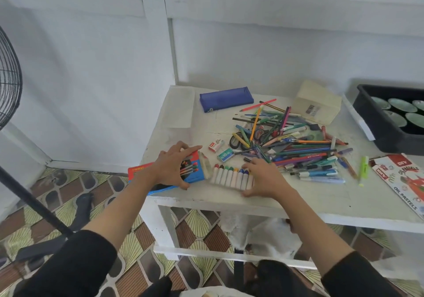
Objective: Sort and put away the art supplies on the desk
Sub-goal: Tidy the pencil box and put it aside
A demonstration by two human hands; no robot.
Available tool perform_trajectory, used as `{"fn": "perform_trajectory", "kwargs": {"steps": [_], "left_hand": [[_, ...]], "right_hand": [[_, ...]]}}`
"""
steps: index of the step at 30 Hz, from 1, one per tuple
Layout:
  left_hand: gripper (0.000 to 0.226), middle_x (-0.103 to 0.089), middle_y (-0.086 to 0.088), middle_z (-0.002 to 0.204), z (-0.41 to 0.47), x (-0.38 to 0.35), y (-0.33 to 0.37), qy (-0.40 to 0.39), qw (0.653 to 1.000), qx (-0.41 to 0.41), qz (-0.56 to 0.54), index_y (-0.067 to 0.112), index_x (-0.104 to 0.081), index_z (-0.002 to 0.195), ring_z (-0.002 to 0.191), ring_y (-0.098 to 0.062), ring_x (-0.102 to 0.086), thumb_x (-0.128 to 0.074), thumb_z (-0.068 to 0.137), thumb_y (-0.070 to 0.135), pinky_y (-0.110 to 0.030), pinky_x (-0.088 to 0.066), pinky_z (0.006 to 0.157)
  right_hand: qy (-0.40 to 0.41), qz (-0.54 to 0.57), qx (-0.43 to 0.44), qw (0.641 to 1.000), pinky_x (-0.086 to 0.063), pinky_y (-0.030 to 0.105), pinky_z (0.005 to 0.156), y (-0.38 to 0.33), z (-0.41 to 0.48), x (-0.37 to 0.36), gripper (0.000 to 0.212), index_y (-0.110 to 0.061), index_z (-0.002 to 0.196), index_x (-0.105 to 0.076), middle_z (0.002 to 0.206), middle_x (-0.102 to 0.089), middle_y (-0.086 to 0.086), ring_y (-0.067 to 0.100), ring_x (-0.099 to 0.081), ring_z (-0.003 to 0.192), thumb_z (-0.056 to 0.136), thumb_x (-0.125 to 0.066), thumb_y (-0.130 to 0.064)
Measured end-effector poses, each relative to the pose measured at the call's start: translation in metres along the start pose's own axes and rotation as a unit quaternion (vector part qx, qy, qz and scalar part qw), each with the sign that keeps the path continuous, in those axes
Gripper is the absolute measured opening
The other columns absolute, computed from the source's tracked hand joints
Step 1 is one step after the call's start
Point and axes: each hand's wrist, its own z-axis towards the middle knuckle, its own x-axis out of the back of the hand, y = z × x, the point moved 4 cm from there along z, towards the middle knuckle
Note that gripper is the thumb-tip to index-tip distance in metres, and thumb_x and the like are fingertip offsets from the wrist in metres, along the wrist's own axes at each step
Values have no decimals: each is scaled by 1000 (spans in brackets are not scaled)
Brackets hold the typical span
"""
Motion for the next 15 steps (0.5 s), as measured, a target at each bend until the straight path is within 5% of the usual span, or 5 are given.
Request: {"fn": "perform_trajectory", "kwargs": {"steps": [6, 15], "left_hand": [[114, -27, 3, 125, -3, -7, -10, -17, 1000, 10, 8, 38, -4, 150, 112, -13, -31, -79, 65, 38, -34, -31, 99], [108, -34, 9, 126, -1, -11, -6, -15, 998, 6, -54, 27, -19, 150, 113, -11, -37, -75, 59, 42, -38, -32, 107]], "right_hand": [[11, 89, -9, 996, -46, 34, 90, 6, -5, 2, 74, -24, 129, -45, 120, -44, -2, 17, -48, 111, 66, -74, -50], [60, 152, -19, 986, -47, 36, 87, 16, -6, 23, 73, -23, 129, -46, 114, -41, -2, 17, -47, 107, 67, -76, -46]]}}
